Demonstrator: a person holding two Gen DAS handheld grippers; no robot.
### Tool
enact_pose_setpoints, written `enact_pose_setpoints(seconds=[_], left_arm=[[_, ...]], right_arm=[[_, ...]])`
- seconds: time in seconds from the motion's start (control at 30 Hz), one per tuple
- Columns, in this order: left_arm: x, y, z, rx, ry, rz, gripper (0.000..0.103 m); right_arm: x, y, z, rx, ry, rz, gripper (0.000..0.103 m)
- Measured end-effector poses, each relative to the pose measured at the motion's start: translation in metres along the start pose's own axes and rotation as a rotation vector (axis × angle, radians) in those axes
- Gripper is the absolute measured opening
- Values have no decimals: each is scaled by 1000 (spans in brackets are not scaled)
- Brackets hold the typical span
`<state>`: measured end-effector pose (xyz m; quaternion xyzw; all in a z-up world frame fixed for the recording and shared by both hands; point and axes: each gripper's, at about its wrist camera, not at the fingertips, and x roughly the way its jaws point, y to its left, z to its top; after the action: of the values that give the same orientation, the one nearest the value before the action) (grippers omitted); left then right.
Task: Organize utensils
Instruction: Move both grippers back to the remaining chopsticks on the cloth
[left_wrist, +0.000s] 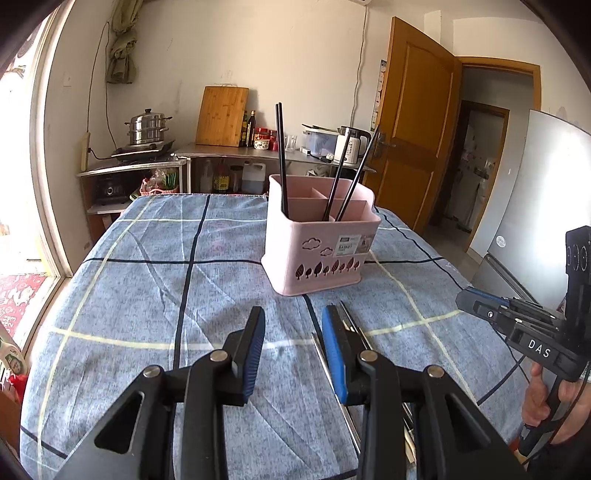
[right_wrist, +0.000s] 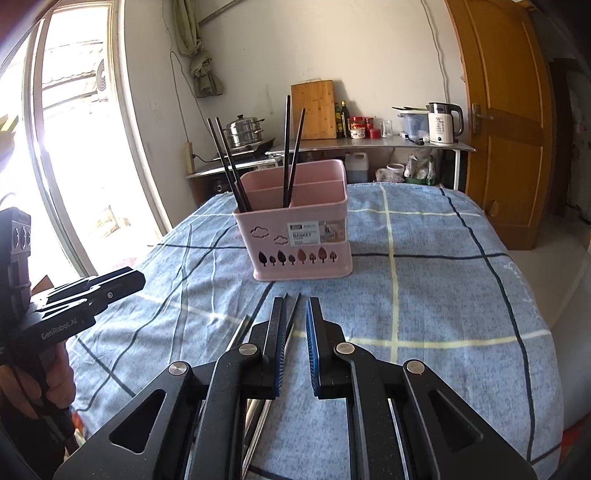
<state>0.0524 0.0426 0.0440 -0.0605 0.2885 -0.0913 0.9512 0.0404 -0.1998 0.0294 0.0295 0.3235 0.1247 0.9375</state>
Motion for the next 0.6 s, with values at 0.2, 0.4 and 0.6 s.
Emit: enact_pose_setpoints(seconds=[0.2, 0.4, 0.6], left_arm=[[2, -4, -19, -12, 40, -25, 34], [12, -9, -27, -5, 78, -32, 34], [26, -12, -33, -11, 115, -35, 34]], right_arm=[[5, -2, -18, 15, 51, 11, 11], [12, -2, -24, 17, 73, 15, 11], [24, 2, -28, 14, 106, 22, 11]])
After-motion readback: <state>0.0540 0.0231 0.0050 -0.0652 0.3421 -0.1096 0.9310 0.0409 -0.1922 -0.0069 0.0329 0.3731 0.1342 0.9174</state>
